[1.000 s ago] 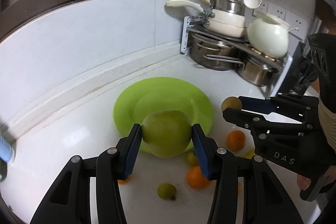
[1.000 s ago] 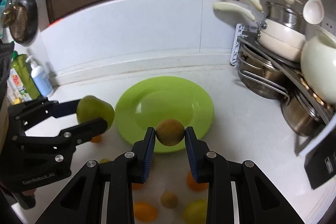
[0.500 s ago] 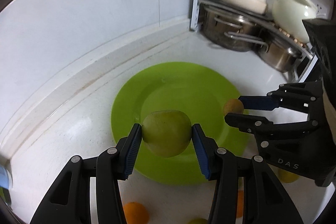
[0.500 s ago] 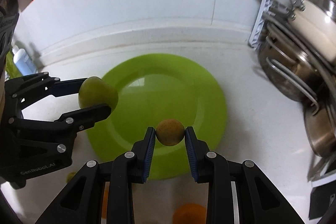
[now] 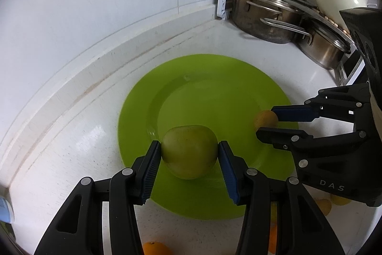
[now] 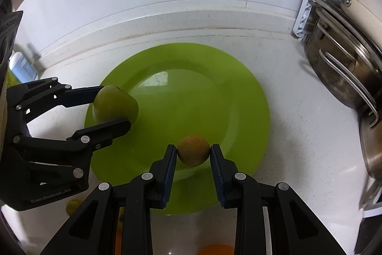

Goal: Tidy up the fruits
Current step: 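Carry the apple with left tool onto the green plate while right tool places the brown fruit there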

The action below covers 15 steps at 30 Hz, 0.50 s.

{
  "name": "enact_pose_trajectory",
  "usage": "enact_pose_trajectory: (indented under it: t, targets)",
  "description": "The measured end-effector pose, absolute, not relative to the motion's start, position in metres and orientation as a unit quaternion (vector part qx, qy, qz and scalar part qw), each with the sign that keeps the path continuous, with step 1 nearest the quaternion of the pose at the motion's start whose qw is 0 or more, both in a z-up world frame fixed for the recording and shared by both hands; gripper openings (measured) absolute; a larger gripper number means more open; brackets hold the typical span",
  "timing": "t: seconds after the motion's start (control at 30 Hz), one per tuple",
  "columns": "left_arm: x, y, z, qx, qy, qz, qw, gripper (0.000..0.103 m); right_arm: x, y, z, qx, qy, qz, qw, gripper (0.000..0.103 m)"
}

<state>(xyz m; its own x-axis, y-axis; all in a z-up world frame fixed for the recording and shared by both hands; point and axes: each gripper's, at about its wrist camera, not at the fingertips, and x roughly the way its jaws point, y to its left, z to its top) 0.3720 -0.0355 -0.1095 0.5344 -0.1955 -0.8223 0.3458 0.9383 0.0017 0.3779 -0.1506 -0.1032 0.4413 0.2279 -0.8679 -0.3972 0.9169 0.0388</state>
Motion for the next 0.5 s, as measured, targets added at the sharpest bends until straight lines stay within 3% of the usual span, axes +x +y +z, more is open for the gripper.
enact_pose_trajectory:
  t: [0.37, 0.5]
  targets:
    - [0.372, -0.036, -0.107, 0.084, 0.460, -0.157, 0.870, 0.049, 0.385, -0.154, -0.111, -0.078, 0.500, 0.186, 0.842, 0.031]
    - [0.361, -0.033, -0.090, 0.087, 0.433, -0.150, 0.885, 0.058, 0.377, -0.156, -0.105, -0.076, 0.492, 0.179, 0.848, 0.037]
